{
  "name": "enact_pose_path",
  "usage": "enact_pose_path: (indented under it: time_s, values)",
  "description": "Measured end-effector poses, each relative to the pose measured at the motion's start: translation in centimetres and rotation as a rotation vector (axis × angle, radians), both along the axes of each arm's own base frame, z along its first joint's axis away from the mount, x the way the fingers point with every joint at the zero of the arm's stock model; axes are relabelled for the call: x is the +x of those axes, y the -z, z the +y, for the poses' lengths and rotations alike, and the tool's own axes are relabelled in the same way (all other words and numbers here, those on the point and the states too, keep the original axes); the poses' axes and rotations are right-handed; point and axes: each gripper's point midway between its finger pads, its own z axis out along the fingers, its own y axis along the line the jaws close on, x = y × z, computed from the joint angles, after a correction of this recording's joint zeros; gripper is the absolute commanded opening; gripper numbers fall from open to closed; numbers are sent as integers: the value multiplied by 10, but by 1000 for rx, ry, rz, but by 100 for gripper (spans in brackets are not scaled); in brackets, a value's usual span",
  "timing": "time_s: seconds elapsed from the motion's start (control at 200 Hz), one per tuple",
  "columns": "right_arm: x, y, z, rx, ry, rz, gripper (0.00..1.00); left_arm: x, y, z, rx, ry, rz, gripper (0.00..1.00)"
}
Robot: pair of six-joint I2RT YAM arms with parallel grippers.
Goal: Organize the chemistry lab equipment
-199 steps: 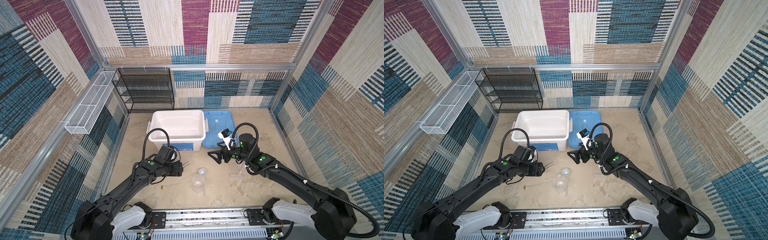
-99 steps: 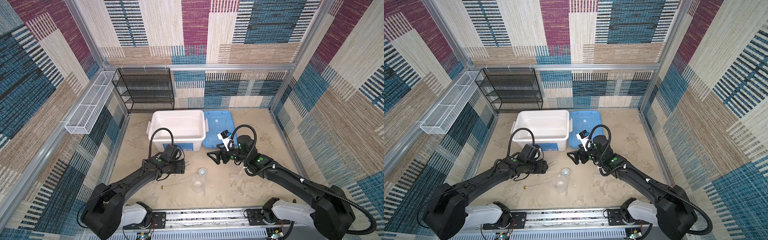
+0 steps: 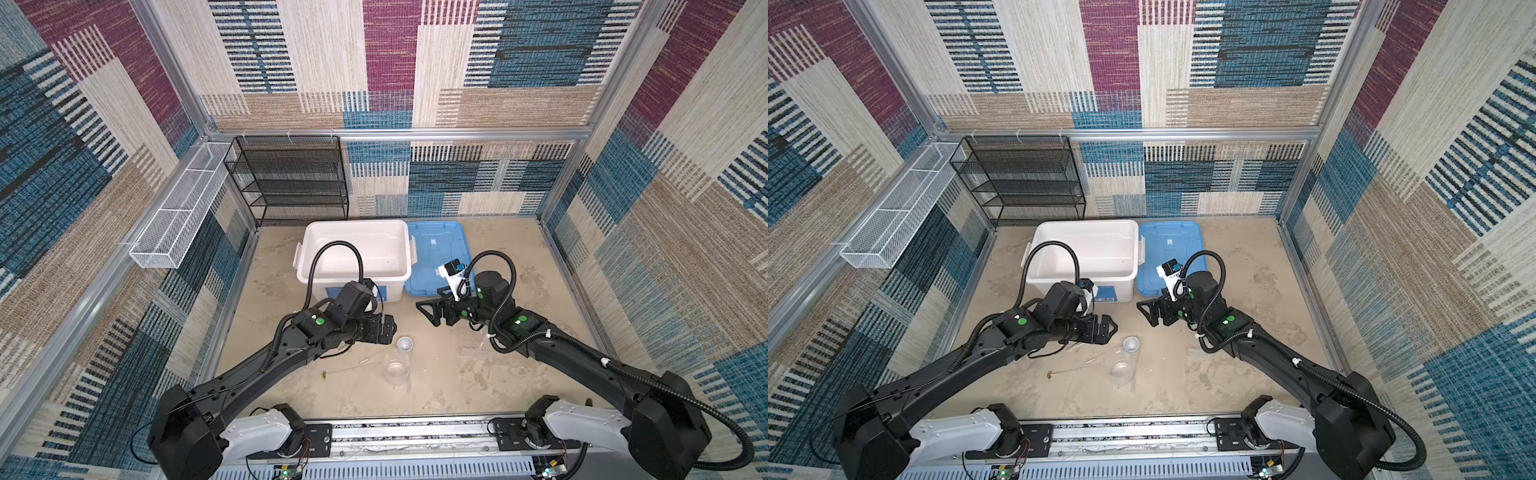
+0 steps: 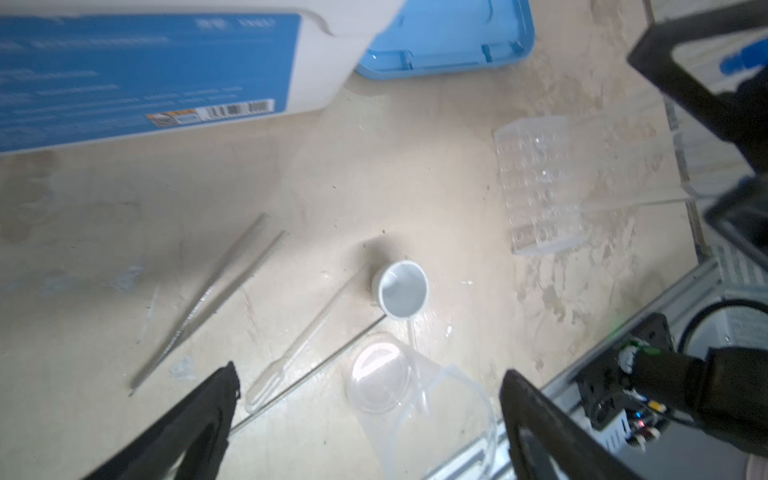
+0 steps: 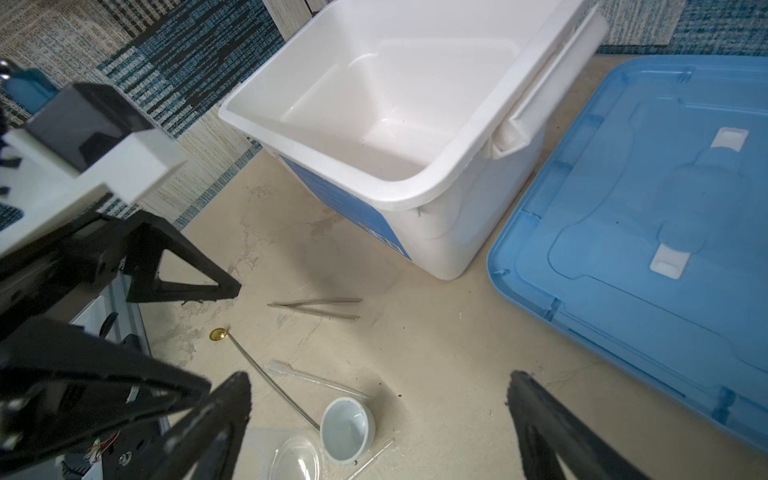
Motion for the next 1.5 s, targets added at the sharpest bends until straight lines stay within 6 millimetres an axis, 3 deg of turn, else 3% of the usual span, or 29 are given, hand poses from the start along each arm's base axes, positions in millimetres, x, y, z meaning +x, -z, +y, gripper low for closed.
enact_pose_path:
  time_s: [0.18, 0.341, 0.726, 0.977, 1.502]
  values:
    - [-2, 2, -9, -4, 44, 12, 99, -43, 12, -27, 41, 121, 69, 99]
    - [-4, 6, -11, -6, 57, 39, 99, -55, 28, -31, 109, 141, 92, 100]
    - [-6, 13, -12, -9, 63, 67, 99, -59, 46, -46, 215, 175, 81, 100]
    - [-7, 15, -12, -4, 67, 77, 99, -60, 60, -40, 356, 178, 58, 100]
    - [-7, 24, -11, -12, 70, 105, 99, -61, 68, -37, 406, 164, 75, 87]
